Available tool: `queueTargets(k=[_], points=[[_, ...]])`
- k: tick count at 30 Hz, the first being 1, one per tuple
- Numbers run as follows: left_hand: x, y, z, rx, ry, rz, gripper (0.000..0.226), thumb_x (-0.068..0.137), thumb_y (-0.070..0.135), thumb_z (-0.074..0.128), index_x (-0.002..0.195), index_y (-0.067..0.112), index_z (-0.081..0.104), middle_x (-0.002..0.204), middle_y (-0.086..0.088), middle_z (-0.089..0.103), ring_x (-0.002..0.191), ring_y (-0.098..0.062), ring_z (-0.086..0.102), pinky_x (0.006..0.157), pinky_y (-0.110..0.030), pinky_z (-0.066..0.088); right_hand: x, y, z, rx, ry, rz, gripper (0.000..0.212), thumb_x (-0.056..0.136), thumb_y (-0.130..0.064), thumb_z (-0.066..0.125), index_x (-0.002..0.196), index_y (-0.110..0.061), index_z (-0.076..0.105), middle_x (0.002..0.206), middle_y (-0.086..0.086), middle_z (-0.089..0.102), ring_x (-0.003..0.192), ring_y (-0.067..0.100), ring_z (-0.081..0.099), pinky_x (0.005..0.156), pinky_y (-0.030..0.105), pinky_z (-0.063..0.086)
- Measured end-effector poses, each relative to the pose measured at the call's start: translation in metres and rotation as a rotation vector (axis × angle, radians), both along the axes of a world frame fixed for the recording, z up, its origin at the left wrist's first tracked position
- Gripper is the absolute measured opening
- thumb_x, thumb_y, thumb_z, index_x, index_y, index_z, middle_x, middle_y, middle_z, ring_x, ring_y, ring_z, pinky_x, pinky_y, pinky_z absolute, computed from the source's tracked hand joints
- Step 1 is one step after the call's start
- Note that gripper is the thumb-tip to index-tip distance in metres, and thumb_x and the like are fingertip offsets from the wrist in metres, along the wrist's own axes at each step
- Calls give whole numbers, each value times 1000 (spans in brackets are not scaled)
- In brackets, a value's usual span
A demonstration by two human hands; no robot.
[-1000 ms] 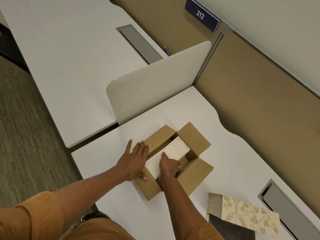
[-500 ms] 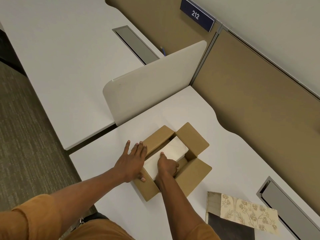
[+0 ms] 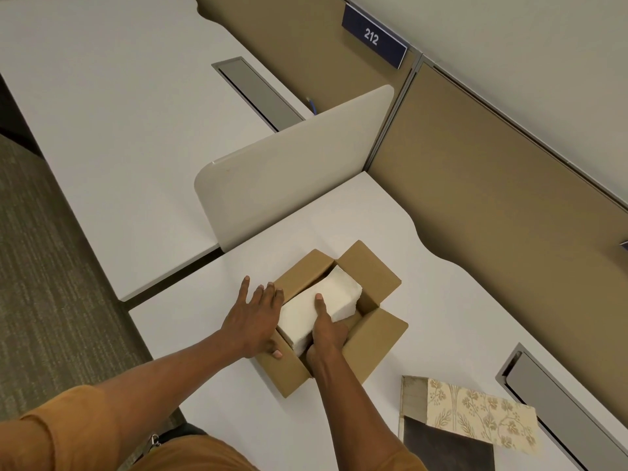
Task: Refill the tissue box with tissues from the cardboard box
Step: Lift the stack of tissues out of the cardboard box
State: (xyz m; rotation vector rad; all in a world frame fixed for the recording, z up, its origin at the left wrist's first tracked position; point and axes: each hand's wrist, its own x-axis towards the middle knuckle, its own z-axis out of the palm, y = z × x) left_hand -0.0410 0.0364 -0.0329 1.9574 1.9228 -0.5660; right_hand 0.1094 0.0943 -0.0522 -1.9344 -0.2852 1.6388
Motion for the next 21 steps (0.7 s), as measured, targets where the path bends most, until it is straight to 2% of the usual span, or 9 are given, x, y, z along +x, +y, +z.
queueTargets(k=[2,5,11,15,17,19,21], points=[[0,0,3,-6,-2,7,135,78,84,68,167,5,5,177,-23,16,165,-43,18,131,-70,-3,1,-1,2,0,67,-17,51,77,-45,95,103,-16,63,116,11,76,101,32,73,99,56,63],[0,1,8,-12,-12,17,135,76,85,69,166,6,7,177,-22,18,164,-43,20,131,-70,-1,1,-6,8,31,141,-12,59,79,-43,95,121,-14,66,117,11,78,109,36,75,101,62,62],[-3,2,14,-10,-55,53,133,68,87,74,163,15,16,176,-16,23,161,-40,31,132,-67,2,16,-10,27,153,209,27,63,86,-41,90,137,-19,61,123,10,79,113,35,76,106,60,60],[-3,4,18,-14,-66,53,133,63,87,76,160,15,19,173,-16,28,158,-38,36,132,-67,4,32,-15,50,175,285,74,58,86,-44,90,133,-22,64,121,13,82,111,39,79,103,65,61],[-3,5,24,-27,-50,59,135,63,86,78,160,13,19,173,-18,27,160,-39,32,132,-66,4,41,-19,63,183,354,67,61,83,-44,92,133,-22,65,119,16,82,109,43,80,99,68,61],[0,6,34,-42,-29,63,124,69,75,83,159,13,24,171,-20,28,161,-40,28,132,-65,2,54,-24,77,230,402,65,66,83,-42,92,138,-21,63,114,16,84,99,39,83,85,59,68],[7,7,49,-34,-53,97,99,80,48,85,156,15,32,164,-15,37,158,-37,31,133,-63,3,70,-31,91,264,438,67,72,80,-44,93,141,-22,61,110,14,84,92,34,85,75,52,68]])
